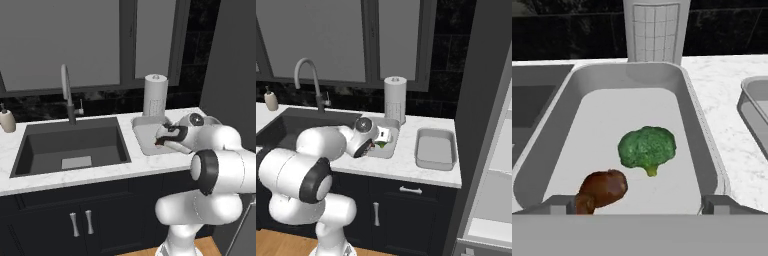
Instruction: Place one broccoli and one chicken drumstick in each tupperware on the nearby counter, to pack two identical lunches.
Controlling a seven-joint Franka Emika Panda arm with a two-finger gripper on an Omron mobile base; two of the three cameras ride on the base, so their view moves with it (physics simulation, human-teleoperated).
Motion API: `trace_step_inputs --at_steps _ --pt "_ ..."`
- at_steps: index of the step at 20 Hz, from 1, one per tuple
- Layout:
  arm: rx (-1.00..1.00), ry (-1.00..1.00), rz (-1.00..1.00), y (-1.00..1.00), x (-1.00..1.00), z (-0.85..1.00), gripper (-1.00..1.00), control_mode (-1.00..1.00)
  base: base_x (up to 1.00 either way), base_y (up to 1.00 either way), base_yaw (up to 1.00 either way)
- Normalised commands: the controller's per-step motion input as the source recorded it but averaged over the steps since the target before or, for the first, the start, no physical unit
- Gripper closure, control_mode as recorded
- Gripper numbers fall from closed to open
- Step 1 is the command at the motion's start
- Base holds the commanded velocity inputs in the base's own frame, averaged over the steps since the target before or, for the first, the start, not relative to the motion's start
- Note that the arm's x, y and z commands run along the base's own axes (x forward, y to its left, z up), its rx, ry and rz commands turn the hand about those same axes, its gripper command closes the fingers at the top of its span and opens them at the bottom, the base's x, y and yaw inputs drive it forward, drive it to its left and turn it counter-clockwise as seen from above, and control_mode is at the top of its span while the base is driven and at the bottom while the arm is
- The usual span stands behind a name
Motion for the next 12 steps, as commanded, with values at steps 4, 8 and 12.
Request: trace_step_inputs --at_steps 4,8,12 --pt "0.02 0.32 0.03 0.31 -0.52 1.0 -1.0 -1.0 0.0 0.0 0.0" --pt "0.0 0.22 0.15 0.36 -0.17 1.0 -1.0 -1.0 0.0 0.0 0.0" --pt "0.01 0.24 0.17 0.34 -0.46 1.0 -1.0 -1.0 0.0 0.0 0.0"
